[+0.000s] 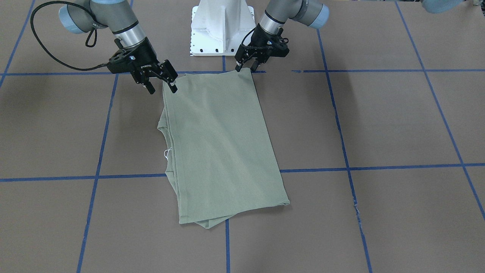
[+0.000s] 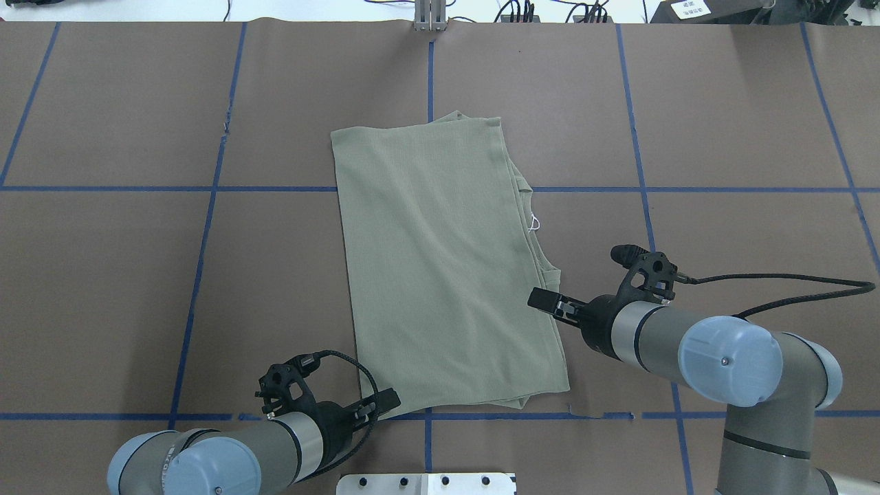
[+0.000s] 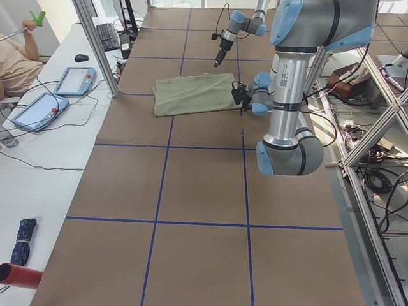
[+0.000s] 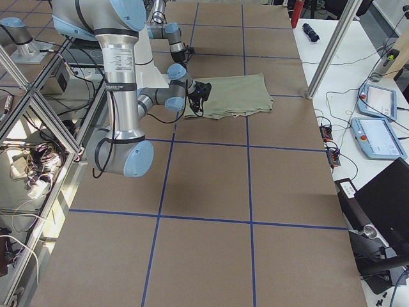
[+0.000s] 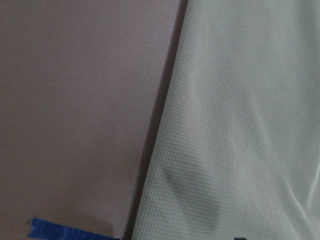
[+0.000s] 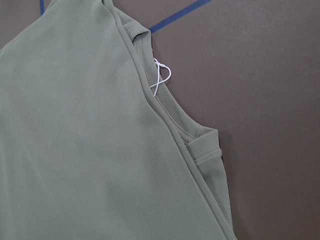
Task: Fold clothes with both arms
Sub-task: 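Grasp the folded shirt's near edges with both grippers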
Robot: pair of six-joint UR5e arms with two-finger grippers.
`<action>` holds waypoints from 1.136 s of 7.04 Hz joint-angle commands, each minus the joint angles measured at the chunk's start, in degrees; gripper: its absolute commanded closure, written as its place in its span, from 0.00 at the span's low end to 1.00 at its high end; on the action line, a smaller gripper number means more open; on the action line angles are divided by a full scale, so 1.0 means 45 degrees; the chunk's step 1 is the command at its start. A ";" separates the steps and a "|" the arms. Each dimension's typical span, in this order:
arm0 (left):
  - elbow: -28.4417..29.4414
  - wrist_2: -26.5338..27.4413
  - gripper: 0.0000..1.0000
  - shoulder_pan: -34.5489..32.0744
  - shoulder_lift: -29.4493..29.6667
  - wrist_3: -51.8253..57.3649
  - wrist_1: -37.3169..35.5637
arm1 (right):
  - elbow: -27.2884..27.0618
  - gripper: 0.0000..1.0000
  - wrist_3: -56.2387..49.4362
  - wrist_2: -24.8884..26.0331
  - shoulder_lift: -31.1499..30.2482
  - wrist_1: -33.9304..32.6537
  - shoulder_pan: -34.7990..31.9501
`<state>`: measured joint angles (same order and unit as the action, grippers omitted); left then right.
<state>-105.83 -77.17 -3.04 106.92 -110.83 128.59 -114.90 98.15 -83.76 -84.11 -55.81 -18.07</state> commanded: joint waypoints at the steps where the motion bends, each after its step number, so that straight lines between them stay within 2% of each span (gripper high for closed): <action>1: 0.0022 0.0019 0.37 -0.0009 0.0009 -0.0019 0.0000 | -0.0014 0.00 0.0045 0.0000 0.0001 0.0000 0.0030; 5: 0.0080 0.0020 0.40 0.0011 0.0009 -0.0019 0.0000 | -0.0014 0.00 0.0045 0.0039 0.0001 0.0000 0.0030; 6: 0.0119 0.0020 0.57 0.0011 0.0009 -0.0019 0.0000 | 0.0006 0.00 0.0045 0.0039 0.0001 0.0000 0.0050; 7: 0.0120 0.0000 0.84 0.0011 0.0028 0.0078 0.0000 | 0.0044 0.00 0.0045 0.0116 0.0001 0.0000 0.0147; 8: 0.0081 0.0000 1.00 0.0011 0.0028 0.0137 0.0000 | 0.0045 0.00 0.0045 0.0291 0.0001 -0.0058 0.0244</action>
<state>-105.37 -77.14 -2.99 107.02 -110.55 128.58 -114.77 98.35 -83.16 -84.11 -55.87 -17.44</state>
